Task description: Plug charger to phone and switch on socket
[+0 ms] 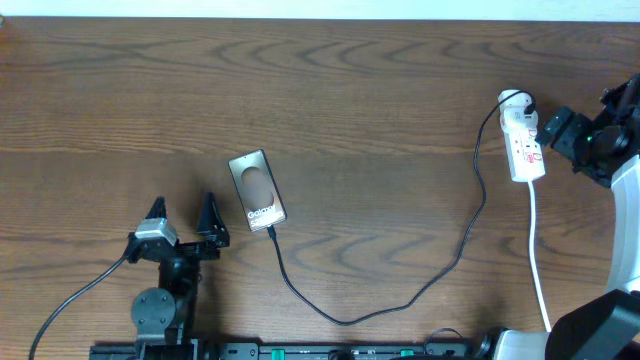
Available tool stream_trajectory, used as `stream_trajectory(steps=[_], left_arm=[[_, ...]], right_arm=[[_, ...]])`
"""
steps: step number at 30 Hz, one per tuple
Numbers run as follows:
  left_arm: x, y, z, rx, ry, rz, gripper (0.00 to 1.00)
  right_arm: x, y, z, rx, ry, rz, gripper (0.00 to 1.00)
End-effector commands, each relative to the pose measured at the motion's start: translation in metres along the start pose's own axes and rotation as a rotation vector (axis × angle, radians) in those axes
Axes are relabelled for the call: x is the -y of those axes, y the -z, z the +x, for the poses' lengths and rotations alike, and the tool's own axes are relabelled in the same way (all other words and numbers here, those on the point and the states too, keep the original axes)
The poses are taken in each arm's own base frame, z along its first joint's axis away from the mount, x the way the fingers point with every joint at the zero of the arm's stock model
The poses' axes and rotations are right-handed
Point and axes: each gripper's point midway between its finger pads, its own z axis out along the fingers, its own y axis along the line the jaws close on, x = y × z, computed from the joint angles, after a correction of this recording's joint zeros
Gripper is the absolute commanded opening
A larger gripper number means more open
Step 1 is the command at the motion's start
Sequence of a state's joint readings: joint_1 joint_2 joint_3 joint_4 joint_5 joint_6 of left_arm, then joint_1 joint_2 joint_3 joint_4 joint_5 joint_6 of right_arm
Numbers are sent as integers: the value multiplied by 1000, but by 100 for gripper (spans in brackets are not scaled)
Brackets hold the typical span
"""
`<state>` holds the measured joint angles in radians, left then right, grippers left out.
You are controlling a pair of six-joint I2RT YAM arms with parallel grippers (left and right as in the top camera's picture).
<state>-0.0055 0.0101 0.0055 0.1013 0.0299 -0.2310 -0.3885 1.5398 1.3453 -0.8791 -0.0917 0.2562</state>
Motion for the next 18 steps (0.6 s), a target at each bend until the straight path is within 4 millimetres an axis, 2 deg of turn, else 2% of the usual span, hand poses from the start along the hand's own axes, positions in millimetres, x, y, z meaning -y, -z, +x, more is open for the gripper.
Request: stream_trajectory(steps=[1,5,18], left_arm=[[-19,1,9,-30,-15,-89,89],[-36,5,31,-122,-15,-158,89],[-39,5,31,-123,-14,-171,89]], right_arm=[[0,1,0,2,-6,6,99],[0,1,0,2,-6,6,99],[0,1,0,2,-6,6,99]])
